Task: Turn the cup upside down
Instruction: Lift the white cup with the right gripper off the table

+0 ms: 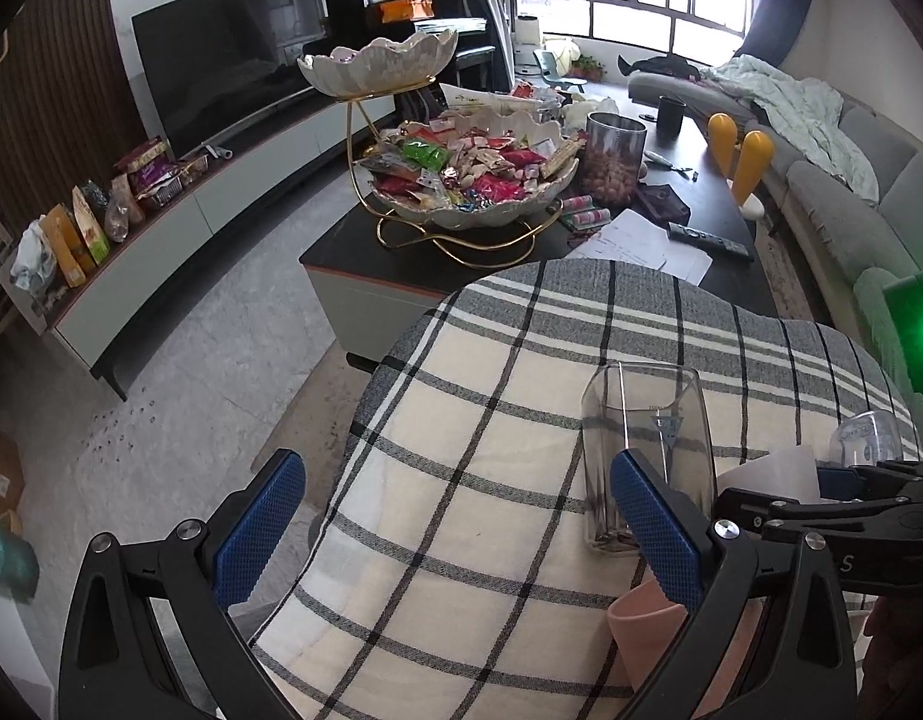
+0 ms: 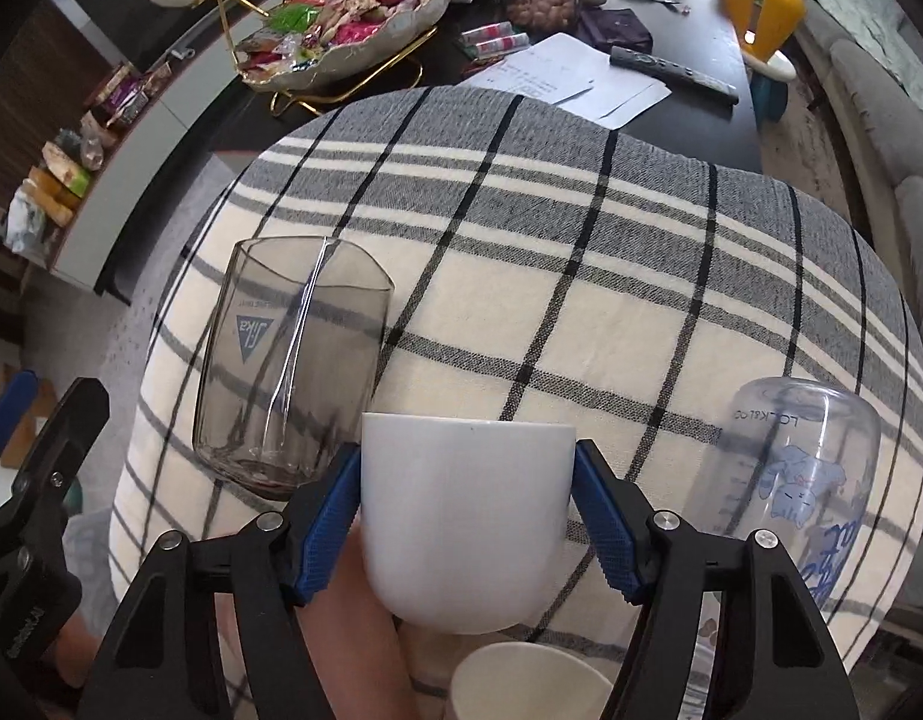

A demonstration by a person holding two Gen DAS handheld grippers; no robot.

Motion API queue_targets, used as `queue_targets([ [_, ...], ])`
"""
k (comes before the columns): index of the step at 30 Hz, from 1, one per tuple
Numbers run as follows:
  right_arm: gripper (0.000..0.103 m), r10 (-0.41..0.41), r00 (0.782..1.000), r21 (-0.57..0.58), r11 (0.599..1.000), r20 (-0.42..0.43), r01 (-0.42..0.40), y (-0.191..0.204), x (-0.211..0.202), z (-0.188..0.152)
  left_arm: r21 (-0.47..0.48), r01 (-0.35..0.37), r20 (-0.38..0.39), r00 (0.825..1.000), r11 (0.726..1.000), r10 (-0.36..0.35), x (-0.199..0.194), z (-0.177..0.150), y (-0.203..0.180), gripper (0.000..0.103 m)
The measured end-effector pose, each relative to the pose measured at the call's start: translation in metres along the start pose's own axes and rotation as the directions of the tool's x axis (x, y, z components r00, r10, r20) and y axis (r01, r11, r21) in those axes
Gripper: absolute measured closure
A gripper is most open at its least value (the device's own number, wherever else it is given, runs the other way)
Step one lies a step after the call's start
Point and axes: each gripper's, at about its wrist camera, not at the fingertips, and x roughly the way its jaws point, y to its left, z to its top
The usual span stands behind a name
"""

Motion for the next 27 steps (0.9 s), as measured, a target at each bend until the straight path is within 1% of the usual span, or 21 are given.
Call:
queue_targets([
  [3, 0.034, -0.002, 0.999, 0.026, 1.0, 0.034, 0.001, -0.002, -0.011, -0.003, 0.002, 0.005, 0.005, 1.0, 1.0, -0.005, -0.008, 0.001, 0.002, 0.0],
  [7, 0.035, -0.002, 0.993, 0.058, 0.998, 0.115, -0.005, 0.0, -0.05, -0.009, 0.007, 0.01, 0.042, 0.999, 1.0, -0.01, -0.032, 0.004, 0.007, 0.0],
  [9, 0.035, 0.002, 0.989, 0.067, 0.998, 0.151, -0.012, 0.006, -0.071, -0.018, 0.008, 0.01, 0.068, 0.998, 1.0, -0.01, -0.051, 0.003, 0.012, 0.0],
  [12, 0.035, 0.027, 0.983, 0.076, 0.996, 0.181, -0.042, 0.02, -0.102, -0.041, 0.014, 0.006, 0.098, 0.995, 1.0, -0.007, -0.08, -0.003, 0.023, 0.0],
  [16, 0.035, 0.082, 0.981, 0.104, 0.989, 0.174, -0.101, 0.039, -0.124, -0.082, 0.031, -0.009, 0.115, 0.993, 0.999, 0.006, -0.116, -0.024, 0.043, 0.0],
  [18, 0.035, 0.098, 0.983, 0.115, 0.986, 0.158, -0.117, 0.049, -0.124, -0.107, 0.044, -0.02, 0.112, 0.994, 0.999, 0.015, -0.129, -0.04, 0.054, 0.0],
  [20, 0.035, 0.12, 0.985, 0.143, 0.98, 0.125, -0.137, 0.057, -0.114, -0.13, 0.057, -0.025, 0.096, 0.995, 0.998, 0.02, -0.139, -0.059, 0.065, 0.0],
  [22, 0.035, 0.145, 0.986, 0.177, 0.971, 0.087, -0.159, 0.061, -0.1, -0.152, 0.067, -0.03, 0.081, 0.996, 0.997, 0.024, -0.142, -0.074, 0.072, 0.0],
  [24, 0.035, 0.154, 0.987, 0.214, 0.963, 0.05, -0.161, 0.066, -0.081, -0.173, 0.082, -0.033, 0.074, 0.997, 0.996, 0.027, -0.146, -0.092, 0.079, 0.0],
  [27, 0.035, 0.162, 0.987, 0.256, 0.953, 0.018, -0.161, 0.07, -0.059, -0.194, 0.097, -0.023, 0.068, 0.998, 0.995, 0.016, -0.148, -0.113, 0.087, 0.0],
])
